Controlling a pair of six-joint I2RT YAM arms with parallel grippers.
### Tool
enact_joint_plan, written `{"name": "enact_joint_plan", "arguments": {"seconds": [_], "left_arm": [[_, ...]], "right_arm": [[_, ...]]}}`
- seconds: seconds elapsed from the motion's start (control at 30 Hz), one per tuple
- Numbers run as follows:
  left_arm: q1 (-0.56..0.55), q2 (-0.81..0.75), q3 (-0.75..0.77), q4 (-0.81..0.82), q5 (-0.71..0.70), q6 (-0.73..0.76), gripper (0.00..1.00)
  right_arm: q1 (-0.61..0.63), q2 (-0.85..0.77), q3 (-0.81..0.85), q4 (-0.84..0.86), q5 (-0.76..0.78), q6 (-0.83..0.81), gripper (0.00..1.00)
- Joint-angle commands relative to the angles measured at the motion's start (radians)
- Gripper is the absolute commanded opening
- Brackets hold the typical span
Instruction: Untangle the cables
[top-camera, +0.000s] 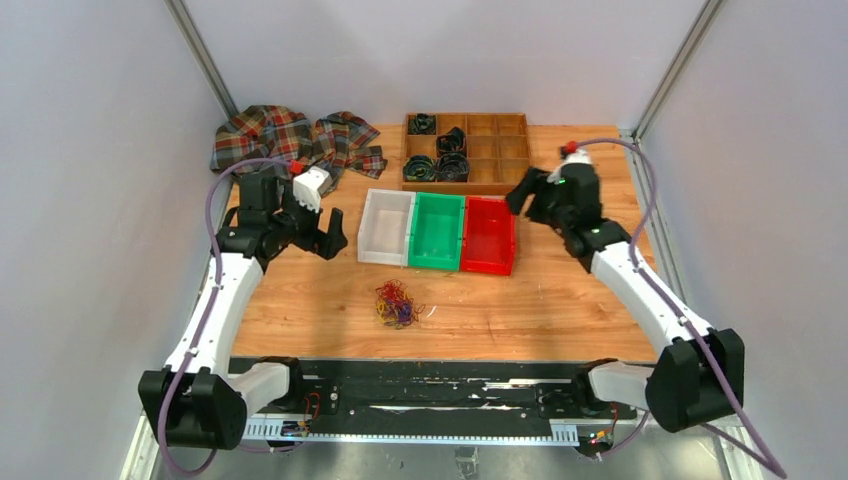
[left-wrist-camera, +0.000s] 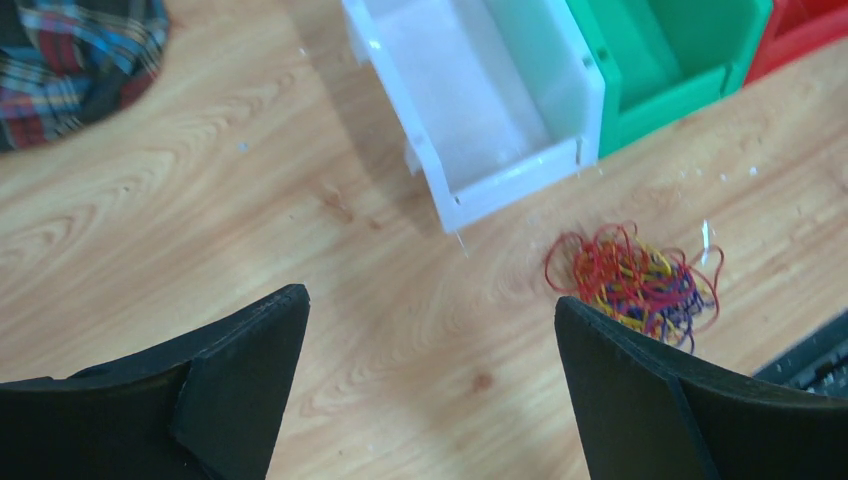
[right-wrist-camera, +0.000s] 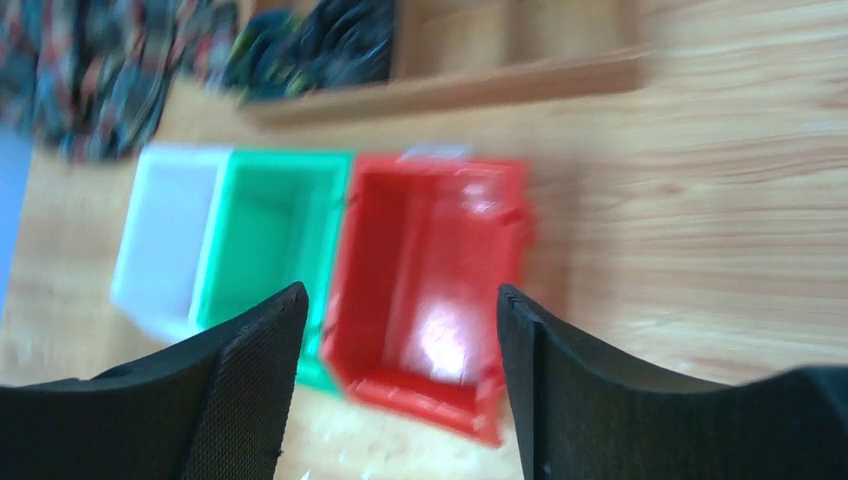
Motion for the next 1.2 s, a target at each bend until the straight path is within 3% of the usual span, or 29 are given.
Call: {"name": "enact_joint_plan", "arguments": {"seconds": [0.0, 0.17, 0.37, 0.47, 0.77, 1.17], "left_arm": [[-0.007, -0.002, 0.060, -0.208, 0.051, 0.112, 0.98], [-0.045, 0.064, 0.061, -0.283, 0.102, 0.147, 1.00], [-0.157, 0.143, -0.035, -0.191, 0.146, 0.060, 0.90], [-0.174, 0.190, -0.041, -0.133, 0.162, 0.029, 0.87], [-0.226, 0.353, -0.001, -0.079, 0.201, 0.050, 0.72], [-0.297, 0.534, 0.062, -0.081, 0.182, 0.119, 0.53]], "right_arm": [[0.277, 0.019, 0.042, -0.117, 0.085, -0.156, 0.68], [0.562, 0.085, 0.040, -0.093, 0.162, -0.159, 0.67], [0.724, 0.081, -0.009, -0.107, 0.206, -0.108, 0.54], [0.790, 0.014, -0.086, -0.093, 0.256, -0.065, 0.53], [0.850, -0.071, -0.198, -0.124, 0.315, 0.013, 0.47], [0.852, -0.096, -0.189, -0.111, 0.325, -0.014, 0.39]]}}
